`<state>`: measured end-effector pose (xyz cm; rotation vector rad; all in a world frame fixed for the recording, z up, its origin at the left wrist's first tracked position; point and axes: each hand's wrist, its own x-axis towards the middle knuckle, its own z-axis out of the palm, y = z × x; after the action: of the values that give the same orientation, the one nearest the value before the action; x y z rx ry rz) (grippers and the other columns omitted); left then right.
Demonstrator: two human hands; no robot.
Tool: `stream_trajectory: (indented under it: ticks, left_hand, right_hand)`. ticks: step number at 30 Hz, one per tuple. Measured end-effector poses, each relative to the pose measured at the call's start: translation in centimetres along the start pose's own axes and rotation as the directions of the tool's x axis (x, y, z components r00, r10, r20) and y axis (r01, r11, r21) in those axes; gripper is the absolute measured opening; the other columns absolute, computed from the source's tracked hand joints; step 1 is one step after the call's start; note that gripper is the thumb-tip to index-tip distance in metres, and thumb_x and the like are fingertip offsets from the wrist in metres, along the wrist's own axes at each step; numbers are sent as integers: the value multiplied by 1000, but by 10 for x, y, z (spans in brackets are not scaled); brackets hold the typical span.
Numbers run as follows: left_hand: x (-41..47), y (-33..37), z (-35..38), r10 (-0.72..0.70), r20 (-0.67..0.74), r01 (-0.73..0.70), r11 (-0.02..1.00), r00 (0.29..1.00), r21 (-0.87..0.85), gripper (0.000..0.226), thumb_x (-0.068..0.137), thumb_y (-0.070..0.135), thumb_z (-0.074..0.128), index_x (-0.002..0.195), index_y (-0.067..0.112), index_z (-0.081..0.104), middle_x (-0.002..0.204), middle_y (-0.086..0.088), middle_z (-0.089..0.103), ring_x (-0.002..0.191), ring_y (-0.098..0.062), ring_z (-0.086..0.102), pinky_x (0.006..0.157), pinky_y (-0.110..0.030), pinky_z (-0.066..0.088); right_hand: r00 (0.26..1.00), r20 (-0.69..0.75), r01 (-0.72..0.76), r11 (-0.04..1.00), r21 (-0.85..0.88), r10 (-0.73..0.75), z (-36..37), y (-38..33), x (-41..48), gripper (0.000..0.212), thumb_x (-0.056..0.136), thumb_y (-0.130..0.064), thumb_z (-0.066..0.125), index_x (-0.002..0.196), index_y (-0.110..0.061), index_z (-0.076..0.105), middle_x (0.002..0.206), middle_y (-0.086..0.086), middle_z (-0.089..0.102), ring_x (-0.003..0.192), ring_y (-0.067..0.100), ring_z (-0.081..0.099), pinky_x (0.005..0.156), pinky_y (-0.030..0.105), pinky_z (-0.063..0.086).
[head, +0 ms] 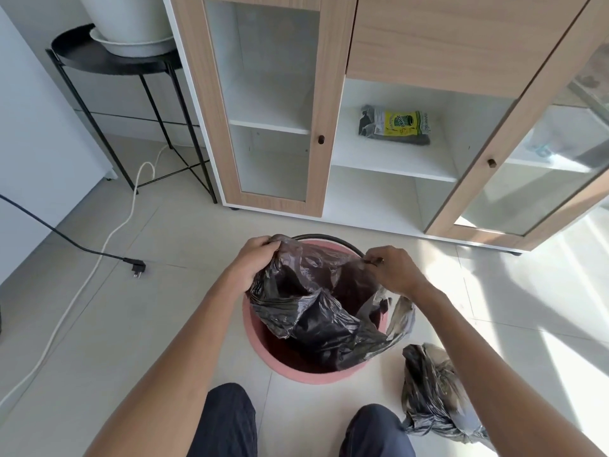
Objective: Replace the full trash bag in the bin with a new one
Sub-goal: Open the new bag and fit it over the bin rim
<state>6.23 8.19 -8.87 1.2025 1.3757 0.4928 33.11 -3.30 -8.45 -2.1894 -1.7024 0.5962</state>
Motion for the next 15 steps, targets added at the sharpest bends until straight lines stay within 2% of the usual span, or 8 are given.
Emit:
stream_trajectory:
  ticks: [1, 3, 5, 7, 9, 11, 15]
  left_hand:
    - [5, -2, 0, 4, -26, -3, 1000, 1000, 11, 21, 94, 32, 58, 98, 20, 74, 98, -6, 76, 93, -24, 70, 94, -40, 54]
    - [16, -3, -1, 15, -81, -10, 998, 997, 68, 21, 94, 30, 59, 97, 16, 74, 94, -6, 73, 82, -21, 64, 77, -30, 51]
    - [26, -2, -3, 43, -126, -26, 990, 991, 136, 19, 95, 25, 61, 98, 11, 74, 90, -5, 69, 74, -15, 58, 63, -23, 43]
    - [37, -2, -6, 69, -139, -38, 976, 988, 216, 17, 93, 23, 63, 92, 10, 75, 87, -6, 69, 75, -18, 60, 62, -25, 42]
    - [50, -5, -9, 102, -166, -40, 939, 981, 340, 19, 89, 29, 67, 84, 13, 75, 85, -7, 72, 82, -25, 65, 67, -28, 45]
    - [61, -10, -12, 115, -205, -8, 889, 972, 458, 21, 86, 37, 70, 82, 17, 76, 82, -3, 71, 83, -26, 65, 67, -28, 47]
    - [83, -14, -14, 55, -229, 72, 856, 972, 513, 22, 82, 36, 71, 74, 17, 76, 70, 4, 68, 78, -22, 65, 60, -24, 42]
  right_hand:
    - [999, 14, -36, 996, 85, 35, 3, -2, 5, 11, 91, -25, 67, 84, -20, 72, 79, 0, 71, 70, 8, 62, 69, 28, 45]
    - [994, 22, -110, 965, 239, 108, 4, -5, 17, 12, 94, -18, 64, 84, -18, 71, 72, 0, 69, 54, -2, 55, 60, 21, 41]
    - [985, 23, -171, 924, 343, 174, 5, -3, 32, 14, 97, -13, 60, 88, -11, 70, 70, 6, 66, 51, 3, 53, 54, 16, 40]
    - [978, 38, -203, 897, 392, 204, 8, -1, 48, 16, 98, -11, 59, 85, -9, 68, 67, 9, 63, 50, 8, 51, 49, 13, 38]
    - [978, 19, -201, 901, 383, 210, 16, 3, 67, 16, 96, -15, 63, 81, -14, 69, 73, 6, 66, 61, 14, 55, 59, 19, 42]
    - [974, 0, -214, 909, 357, 229, 26, 8, 85, 13, 93, -21, 67, 81, -17, 72, 81, 5, 71, 74, 19, 61, 69, 25, 42]
    - [958, -32, -266, 919, 291, 287, 39, 12, 107, 17, 90, -31, 69, 91, -15, 75, 89, 4, 70, 84, 20, 61, 73, 23, 38]
